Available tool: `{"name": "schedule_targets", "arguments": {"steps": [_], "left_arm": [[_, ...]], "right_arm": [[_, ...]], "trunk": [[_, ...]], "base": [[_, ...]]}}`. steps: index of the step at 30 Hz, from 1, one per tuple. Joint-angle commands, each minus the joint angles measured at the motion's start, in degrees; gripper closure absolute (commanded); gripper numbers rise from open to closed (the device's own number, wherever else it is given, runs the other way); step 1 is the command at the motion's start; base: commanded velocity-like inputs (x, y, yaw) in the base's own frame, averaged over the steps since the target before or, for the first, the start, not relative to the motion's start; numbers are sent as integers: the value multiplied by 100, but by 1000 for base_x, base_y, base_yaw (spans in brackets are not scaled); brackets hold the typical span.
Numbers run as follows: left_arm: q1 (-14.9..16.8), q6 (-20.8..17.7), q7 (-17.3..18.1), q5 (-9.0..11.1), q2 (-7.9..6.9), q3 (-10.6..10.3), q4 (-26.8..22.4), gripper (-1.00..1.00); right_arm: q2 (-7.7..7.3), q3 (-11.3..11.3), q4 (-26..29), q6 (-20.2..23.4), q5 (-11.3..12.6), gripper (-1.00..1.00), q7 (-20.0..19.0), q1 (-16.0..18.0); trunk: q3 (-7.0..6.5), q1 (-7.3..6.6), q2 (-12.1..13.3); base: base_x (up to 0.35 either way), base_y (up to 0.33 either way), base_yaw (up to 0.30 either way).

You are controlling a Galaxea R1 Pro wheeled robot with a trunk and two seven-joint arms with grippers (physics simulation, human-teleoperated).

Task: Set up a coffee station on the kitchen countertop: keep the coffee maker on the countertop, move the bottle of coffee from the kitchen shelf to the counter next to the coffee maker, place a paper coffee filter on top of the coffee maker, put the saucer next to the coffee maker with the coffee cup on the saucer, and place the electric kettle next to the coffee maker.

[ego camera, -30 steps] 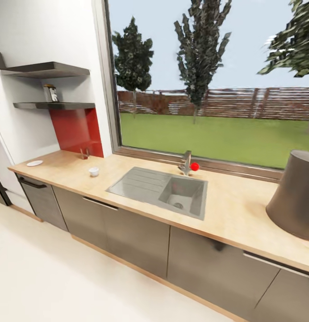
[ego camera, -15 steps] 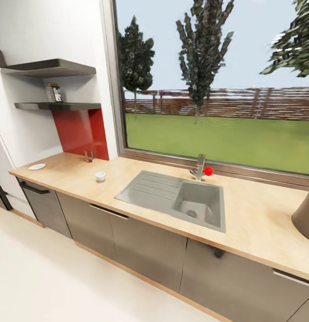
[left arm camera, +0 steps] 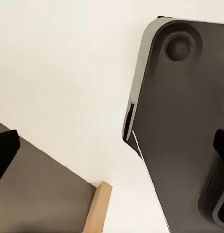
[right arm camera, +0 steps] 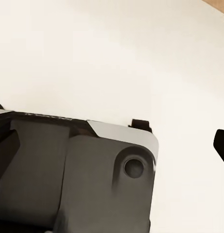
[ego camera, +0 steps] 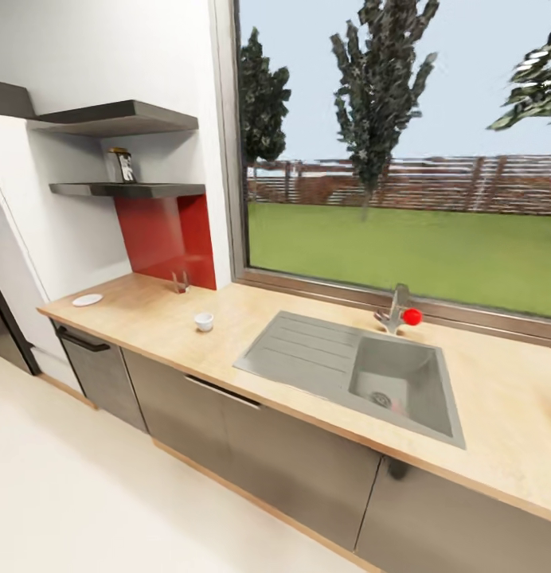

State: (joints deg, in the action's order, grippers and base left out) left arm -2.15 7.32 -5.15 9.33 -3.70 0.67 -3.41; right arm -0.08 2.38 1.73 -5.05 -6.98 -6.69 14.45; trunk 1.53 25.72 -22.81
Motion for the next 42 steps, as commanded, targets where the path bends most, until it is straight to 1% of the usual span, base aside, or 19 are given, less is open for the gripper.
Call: {"name": "schedule_targets", "arguments": {"steps": [1, 14, 16, 17, 18, 19, 20, 23, 26, 34, 39, 42], "left_arm": [[-3, 6, -3, 33, 1, 3, -11, -100], [-1, 5, -3, 33, 1, 3, -11, -100], [-2, -1, -3, 33, -9, 6, -11, -100], [-3, -2, -3, 36, -17, 8, -11, -100], [-1, -2, -3, 39, -28, 10, -11, -100], [3, -3, -3, 36, -49, 11, -11, -100], [3, -6, -3, 35, -57, 11, -11, -100], [4, -17, -3, 34, -69, 12, -11, -100], [4, -19, -3, 33, -81, 15, -11, -100], [4, -16, -3, 33, -88, 16, -11, -100], [4, -10, -3, 33, -87, 14, -11, -100], [9, -5, -3, 33, -85, 12, -11, -100]], "right_arm": [[-1, 28, -6, -19, -58, -100, -8, 6], [-1, 26, -7, -16, -58, -100, -8, 6], [-31, 26, -18, -14, -65, -100, -8, -51], [-68, 26, -20, -14, -66, -100, -10, -117], [-131, 26, -21, -11, -66, -100, -13, -222], [-208, 26, -23, -12, -67, -100, -16, -449], [-215, 26, -23, -9, -67, -100, -16, -507], [-223, 26, -23, -6, -73, -100, -17, -658], [-227, 26, -23, -7, -72, -100, -17, -731], [-224, 26, -23, -5, -72, -100, -16, -812], [-213, 26, -18, -5, -70, -100, -10, -819], [-180, 26, -10, -12, -64, -100, -8, -820]], "trunk": [[11, 6, -11], [11, 6, -11], [11, 6, -11], [11, 6, -11], [11, 6, -11], [12, 6, -11], [13, 6, -11], [18, 6, -11], [24, 6, -11], [39, 6, -11], [49, 6, -11], [55, 6, -11]], "base": [[237, 263, 260], [223, 272, 274], [154, 301, 276], [111, 313, 276], [57, 325, 275], [12, 334, 273], [8, 335, 273], [4, 336, 273], [1, 336, 269], [21, 336, 261], [127, 330, 259], [212, 283, 250]]}}
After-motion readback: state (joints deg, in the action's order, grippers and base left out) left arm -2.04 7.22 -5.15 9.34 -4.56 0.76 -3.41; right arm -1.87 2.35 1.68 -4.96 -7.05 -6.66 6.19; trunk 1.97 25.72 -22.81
